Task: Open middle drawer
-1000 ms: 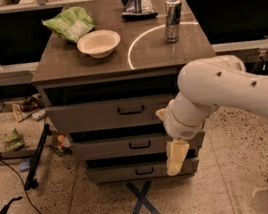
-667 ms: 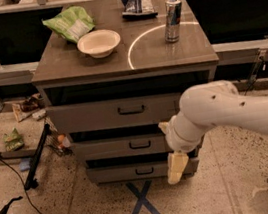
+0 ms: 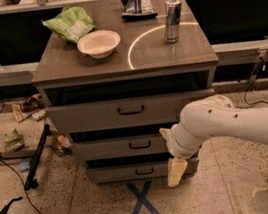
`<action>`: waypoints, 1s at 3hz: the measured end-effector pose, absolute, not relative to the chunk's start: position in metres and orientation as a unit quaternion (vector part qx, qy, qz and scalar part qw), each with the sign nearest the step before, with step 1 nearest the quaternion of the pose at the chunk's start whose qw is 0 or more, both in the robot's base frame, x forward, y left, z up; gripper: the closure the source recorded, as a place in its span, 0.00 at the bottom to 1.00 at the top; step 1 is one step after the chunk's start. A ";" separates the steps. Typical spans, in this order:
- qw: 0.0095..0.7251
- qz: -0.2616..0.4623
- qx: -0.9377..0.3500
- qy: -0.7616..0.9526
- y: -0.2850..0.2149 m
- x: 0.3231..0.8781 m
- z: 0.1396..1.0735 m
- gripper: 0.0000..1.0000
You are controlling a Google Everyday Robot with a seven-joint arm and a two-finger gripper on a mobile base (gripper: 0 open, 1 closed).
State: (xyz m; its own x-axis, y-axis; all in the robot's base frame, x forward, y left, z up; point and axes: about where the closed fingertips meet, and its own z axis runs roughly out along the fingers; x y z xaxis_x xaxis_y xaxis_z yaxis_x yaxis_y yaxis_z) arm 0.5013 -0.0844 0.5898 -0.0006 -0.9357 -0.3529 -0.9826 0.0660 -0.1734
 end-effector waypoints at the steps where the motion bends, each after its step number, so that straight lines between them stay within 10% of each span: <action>1: 0.191 0.063 -0.669 0.716 -0.093 0.511 0.555 0.00; 3: 0.213 0.026 -0.691 0.690 -0.111 0.544 0.496 0.00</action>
Offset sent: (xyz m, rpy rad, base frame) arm 0.0456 -0.0338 -0.1146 -0.0031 -0.0762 0.0140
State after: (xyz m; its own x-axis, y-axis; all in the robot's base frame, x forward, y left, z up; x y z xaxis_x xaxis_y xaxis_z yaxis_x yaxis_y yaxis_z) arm 0.5445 -0.1105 0.4958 0.0469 -0.9430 -0.3295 -0.9650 0.0425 -0.2589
